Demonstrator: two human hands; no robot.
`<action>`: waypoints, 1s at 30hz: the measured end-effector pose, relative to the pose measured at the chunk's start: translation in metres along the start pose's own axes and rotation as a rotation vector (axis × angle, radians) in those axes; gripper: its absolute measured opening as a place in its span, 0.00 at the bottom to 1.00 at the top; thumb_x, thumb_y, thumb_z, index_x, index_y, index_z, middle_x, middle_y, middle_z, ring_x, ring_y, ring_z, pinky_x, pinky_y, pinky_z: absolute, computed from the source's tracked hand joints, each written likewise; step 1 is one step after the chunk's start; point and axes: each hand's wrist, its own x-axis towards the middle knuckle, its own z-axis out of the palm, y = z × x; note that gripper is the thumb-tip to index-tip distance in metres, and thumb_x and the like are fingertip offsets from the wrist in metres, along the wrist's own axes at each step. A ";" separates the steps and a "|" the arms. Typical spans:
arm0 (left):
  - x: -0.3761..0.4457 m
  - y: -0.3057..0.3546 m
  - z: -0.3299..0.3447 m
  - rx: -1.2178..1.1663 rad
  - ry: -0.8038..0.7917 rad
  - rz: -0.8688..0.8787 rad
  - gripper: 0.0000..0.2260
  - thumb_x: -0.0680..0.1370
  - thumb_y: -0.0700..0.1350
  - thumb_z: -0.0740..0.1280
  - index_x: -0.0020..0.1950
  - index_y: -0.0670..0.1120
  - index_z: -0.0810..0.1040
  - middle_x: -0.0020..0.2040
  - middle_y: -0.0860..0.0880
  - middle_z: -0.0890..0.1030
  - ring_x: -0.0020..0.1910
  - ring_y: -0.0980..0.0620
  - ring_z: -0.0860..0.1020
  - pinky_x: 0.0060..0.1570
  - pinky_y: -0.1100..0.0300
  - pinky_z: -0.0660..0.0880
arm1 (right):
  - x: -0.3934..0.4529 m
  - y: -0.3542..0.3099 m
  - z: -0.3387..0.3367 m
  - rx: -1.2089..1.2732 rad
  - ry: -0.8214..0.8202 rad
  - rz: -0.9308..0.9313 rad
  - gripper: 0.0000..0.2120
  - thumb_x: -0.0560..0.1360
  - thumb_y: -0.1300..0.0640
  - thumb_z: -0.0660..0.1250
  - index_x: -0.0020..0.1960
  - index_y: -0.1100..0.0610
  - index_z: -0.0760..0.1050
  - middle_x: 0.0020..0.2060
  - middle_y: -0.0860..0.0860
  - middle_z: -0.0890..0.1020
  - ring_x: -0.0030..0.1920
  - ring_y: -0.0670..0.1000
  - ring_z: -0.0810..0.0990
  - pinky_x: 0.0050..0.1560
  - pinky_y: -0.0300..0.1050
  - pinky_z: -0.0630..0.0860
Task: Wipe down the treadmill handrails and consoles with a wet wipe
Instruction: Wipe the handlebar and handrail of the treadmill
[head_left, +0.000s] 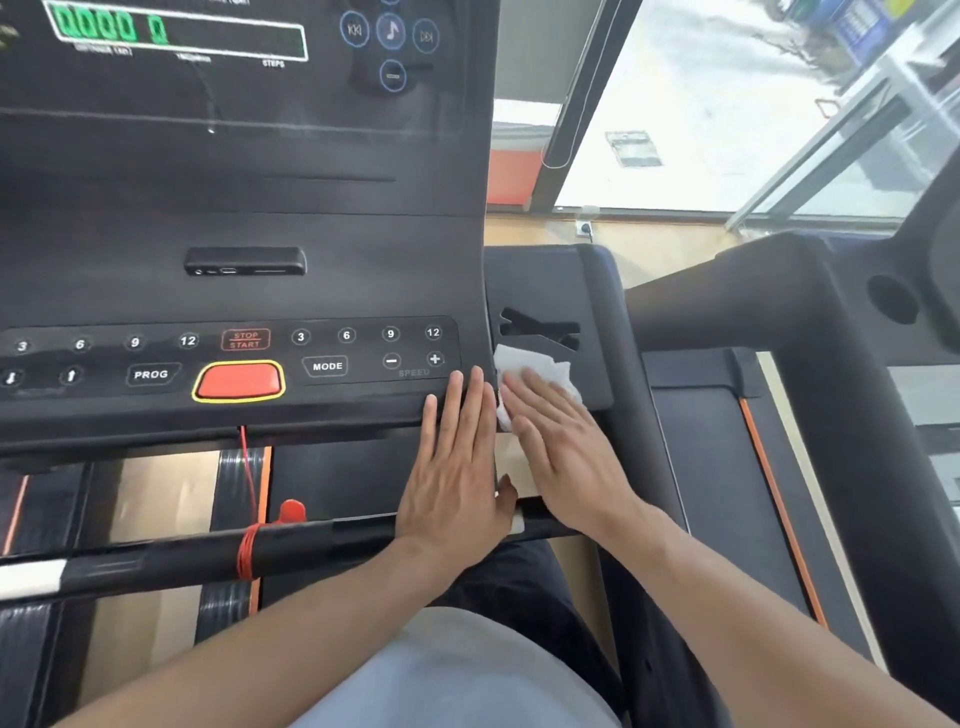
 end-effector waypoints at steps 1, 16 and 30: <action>0.000 0.000 0.000 -0.001 -0.002 0.002 0.45 0.75 0.55 0.68 0.82 0.37 0.47 0.83 0.39 0.42 0.82 0.41 0.40 0.79 0.41 0.49 | 0.005 0.007 -0.002 -0.044 0.032 0.045 0.23 0.87 0.50 0.48 0.80 0.54 0.63 0.79 0.48 0.63 0.81 0.46 0.54 0.81 0.49 0.54; 0.000 0.001 -0.001 0.025 -0.028 0.060 0.41 0.77 0.55 0.64 0.82 0.40 0.48 0.83 0.43 0.41 0.81 0.41 0.39 0.79 0.39 0.48 | 0.116 0.007 -0.026 0.119 -0.157 0.125 0.26 0.87 0.45 0.43 0.83 0.50 0.52 0.82 0.49 0.53 0.82 0.49 0.45 0.82 0.49 0.43; 0.001 0.000 0.000 0.034 -0.022 0.052 0.41 0.77 0.54 0.64 0.83 0.40 0.49 0.83 0.44 0.42 0.82 0.41 0.41 0.79 0.38 0.49 | 0.155 0.039 -0.021 -0.134 -0.074 0.162 0.27 0.84 0.53 0.44 0.82 0.58 0.48 0.82 0.57 0.53 0.81 0.62 0.48 0.80 0.62 0.47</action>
